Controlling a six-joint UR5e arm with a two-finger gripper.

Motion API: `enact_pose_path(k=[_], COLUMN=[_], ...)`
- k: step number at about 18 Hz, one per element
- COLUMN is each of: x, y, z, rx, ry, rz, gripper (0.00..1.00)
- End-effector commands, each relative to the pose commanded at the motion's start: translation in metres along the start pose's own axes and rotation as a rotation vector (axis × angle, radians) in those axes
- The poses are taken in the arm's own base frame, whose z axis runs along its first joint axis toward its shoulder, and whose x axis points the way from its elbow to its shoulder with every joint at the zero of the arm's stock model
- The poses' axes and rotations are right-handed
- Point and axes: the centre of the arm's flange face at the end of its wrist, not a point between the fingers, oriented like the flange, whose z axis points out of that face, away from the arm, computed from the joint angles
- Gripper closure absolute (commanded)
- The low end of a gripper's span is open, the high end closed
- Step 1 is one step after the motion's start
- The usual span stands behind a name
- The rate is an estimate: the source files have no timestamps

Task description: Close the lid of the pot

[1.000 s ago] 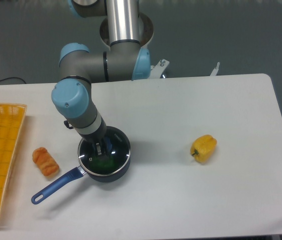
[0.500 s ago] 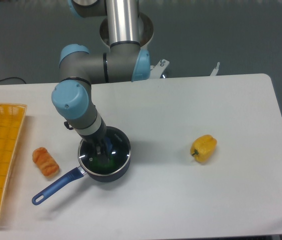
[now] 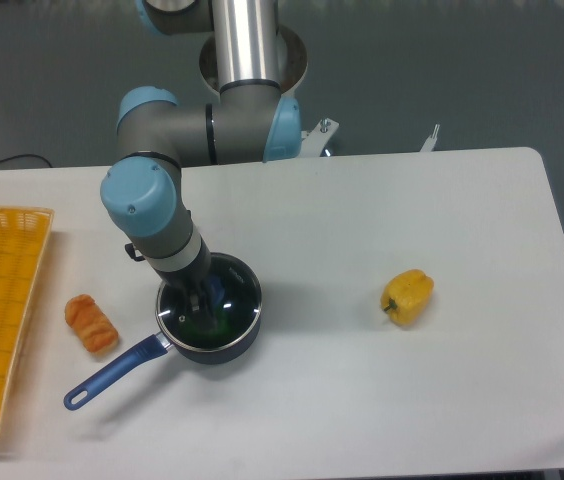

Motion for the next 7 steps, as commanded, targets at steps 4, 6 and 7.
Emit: enact_pose_path(k=[4, 6, 7], x=[-0.006, -0.006, -0.006], y=[0.007, 0.01, 0.013], z=[-0.014, -0.022, -0.022], rx=[0.028, 0.038, 0.038], ry=[-0.023, -0.035, -0.036], rz=[-0.012, -0.013, -0.018], gripper=[0.0, 0.0, 0.0])
